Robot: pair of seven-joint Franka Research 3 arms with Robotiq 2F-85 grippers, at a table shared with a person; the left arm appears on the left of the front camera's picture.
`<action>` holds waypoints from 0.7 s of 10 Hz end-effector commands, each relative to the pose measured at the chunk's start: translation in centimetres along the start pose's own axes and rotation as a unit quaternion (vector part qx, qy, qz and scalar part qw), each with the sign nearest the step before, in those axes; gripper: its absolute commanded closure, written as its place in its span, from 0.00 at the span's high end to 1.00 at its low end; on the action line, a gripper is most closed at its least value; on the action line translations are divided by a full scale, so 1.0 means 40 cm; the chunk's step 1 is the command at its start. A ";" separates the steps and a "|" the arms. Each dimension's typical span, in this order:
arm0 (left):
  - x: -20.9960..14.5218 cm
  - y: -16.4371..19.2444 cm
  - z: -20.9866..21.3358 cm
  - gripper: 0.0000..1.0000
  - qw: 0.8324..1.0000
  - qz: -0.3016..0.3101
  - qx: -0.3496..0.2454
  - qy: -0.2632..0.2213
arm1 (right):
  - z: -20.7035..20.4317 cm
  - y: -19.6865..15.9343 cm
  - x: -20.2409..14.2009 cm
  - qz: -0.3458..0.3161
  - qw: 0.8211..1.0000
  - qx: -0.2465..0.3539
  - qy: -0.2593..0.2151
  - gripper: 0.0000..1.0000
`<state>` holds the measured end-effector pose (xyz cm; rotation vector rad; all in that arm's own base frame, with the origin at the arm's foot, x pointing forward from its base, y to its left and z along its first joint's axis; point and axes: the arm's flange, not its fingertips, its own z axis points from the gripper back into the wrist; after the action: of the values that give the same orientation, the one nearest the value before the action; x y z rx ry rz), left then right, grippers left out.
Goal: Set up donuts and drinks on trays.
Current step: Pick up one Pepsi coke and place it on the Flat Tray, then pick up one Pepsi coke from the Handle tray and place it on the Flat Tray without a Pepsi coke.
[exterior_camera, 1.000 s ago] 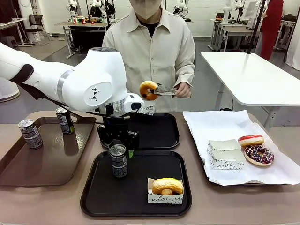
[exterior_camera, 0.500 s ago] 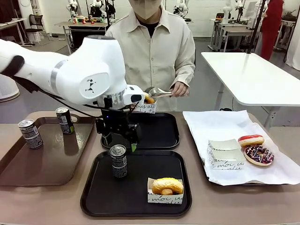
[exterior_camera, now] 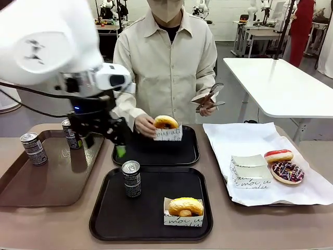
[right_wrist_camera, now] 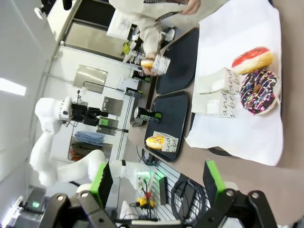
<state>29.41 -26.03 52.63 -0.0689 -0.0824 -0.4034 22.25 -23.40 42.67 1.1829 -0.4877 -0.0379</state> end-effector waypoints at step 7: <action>-0.131 0.185 0.060 1.00 0.997 0.068 -0.022 -0.011 | 0.000 -0.002 0.007 0.009 1.000 0.011 -0.010 1.00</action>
<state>27.55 -16.80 53.45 -0.1137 -0.0760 -0.2567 22.26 -23.41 42.67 1.1827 -0.4875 -0.0379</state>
